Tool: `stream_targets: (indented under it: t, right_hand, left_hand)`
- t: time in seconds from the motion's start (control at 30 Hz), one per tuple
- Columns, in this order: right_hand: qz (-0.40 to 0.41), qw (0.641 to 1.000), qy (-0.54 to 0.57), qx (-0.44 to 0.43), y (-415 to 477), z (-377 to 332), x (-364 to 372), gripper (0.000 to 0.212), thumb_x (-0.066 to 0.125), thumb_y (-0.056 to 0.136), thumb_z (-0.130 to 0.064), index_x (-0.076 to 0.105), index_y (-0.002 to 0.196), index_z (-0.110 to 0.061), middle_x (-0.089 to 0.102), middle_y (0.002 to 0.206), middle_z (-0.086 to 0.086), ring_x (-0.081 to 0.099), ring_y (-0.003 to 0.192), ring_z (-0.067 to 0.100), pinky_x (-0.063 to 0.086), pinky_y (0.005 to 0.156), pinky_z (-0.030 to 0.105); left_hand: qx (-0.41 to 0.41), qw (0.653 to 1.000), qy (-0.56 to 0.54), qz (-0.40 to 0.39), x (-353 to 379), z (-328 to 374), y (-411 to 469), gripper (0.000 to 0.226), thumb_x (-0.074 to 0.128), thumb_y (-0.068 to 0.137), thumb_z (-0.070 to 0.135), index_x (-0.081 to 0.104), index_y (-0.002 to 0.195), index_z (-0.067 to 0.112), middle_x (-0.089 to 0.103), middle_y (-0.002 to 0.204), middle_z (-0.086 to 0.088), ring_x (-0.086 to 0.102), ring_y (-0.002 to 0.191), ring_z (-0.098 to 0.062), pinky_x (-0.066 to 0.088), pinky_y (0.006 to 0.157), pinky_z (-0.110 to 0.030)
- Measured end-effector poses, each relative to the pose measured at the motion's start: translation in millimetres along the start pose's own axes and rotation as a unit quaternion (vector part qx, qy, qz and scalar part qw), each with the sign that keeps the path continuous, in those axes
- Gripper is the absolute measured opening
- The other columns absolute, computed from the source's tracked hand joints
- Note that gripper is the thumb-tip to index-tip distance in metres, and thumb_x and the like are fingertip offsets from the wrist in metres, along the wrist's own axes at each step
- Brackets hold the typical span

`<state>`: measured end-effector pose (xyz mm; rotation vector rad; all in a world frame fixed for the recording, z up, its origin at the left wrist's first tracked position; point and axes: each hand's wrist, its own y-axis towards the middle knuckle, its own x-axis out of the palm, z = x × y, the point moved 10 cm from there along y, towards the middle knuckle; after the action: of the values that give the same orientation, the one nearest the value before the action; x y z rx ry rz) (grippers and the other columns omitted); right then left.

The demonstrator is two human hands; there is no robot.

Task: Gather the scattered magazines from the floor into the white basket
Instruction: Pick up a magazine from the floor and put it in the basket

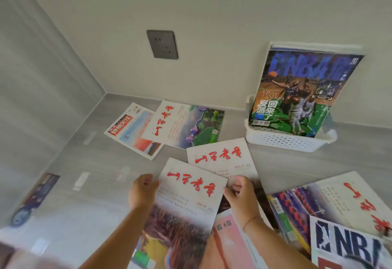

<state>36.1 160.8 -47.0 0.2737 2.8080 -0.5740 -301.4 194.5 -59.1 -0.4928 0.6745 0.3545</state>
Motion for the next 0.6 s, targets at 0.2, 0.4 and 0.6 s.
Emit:
stream_targets:
  t: [0.2, 0.4, 0.6]
  right_hand:
    - [-0.016, 0.998, 0.031, 0.051, -27.1, 11.6, 26.0, 0.039, 0.068, 0.081, -0.009, 0.046, 0.113, -0.015, 0.056, 0.109, -0.003, 0.054, 0.102, 0.010, 0.050, 0.083, 0.023]
    - [-0.026, 0.967, 0.161, 0.198, -33.5, 44.8, 50.3, 0.047, 0.068, 0.077, 0.000, 0.050, 0.120, -0.003, 0.064, 0.115, 0.016, 0.063, 0.101, 0.031, 0.052, 0.089, 0.049]
    - [-0.055, 0.959, 0.194, 0.199, -43.3, 47.9, 64.3, 0.024, 0.062, 0.079, 0.009, 0.064, 0.086, -0.014, 0.066, 0.111, 0.018, 0.062, 0.099, 0.033, 0.051, 0.089, 0.048]
  left_hand:
    - [-0.001, 1.000, -0.006, -0.023, -13.8, -24.2, -28.6, 0.039, 0.068, 0.082, 0.023, 0.061, 0.117, 0.008, 0.066, 0.113, -0.012, 0.060, 0.100, -0.028, 0.044, 0.082, -0.032]
    - [-0.035, 0.997, -0.029, -0.064, -7.8, -24.8, -37.0, 0.049, 0.070, 0.080, 0.028, 0.057, 0.123, 0.008, 0.066, 0.113, -0.012, 0.060, 0.099, -0.026, 0.045, 0.083, -0.030]
    - [-0.074, 0.983, -0.074, -0.151, 18.8, -20.3, -40.4, 0.050, 0.068, 0.082, 0.032, 0.053, 0.125, 0.011, 0.063, 0.109, -0.011, 0.060, 0.098, -0.027, 0.050, 0.085, -0.035]
